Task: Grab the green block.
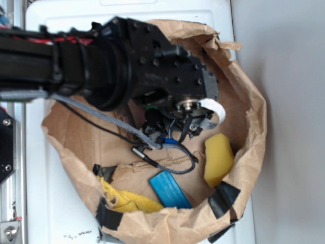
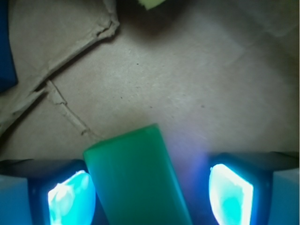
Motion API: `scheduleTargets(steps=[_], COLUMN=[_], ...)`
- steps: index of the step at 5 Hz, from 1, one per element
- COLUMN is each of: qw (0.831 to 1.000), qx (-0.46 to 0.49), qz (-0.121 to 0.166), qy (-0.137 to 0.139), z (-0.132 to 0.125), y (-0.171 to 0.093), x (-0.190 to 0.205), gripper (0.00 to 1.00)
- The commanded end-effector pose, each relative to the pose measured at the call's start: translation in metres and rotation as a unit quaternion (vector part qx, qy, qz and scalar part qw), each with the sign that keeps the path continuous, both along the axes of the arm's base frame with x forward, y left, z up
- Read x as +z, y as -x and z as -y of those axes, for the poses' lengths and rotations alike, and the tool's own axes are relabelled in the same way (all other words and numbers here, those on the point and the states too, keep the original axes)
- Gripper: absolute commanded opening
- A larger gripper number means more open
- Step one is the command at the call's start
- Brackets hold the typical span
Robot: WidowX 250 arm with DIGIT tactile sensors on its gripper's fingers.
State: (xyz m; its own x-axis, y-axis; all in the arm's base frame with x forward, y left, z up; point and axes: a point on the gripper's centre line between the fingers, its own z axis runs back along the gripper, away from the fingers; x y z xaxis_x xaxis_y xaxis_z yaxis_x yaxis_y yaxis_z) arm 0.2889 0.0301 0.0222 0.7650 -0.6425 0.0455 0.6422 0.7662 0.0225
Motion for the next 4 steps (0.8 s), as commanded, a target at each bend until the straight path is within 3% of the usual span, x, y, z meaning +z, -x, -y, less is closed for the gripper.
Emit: scheduleTargets(steps=[1, 3, 4], qw=[0.999, 0.999, 0.998], qx=[0.003, 0.014, 0.021], qz=[0.046, 0.036, 0.024], qy=[0.011, 0.032, 0.061], z=[0.003, 0.000, 0.002], y=[-0.004, -0.007, 0.001], x=[0.000, 0.016, 0.046], gripper=[0.00, 0.00, 0.00])
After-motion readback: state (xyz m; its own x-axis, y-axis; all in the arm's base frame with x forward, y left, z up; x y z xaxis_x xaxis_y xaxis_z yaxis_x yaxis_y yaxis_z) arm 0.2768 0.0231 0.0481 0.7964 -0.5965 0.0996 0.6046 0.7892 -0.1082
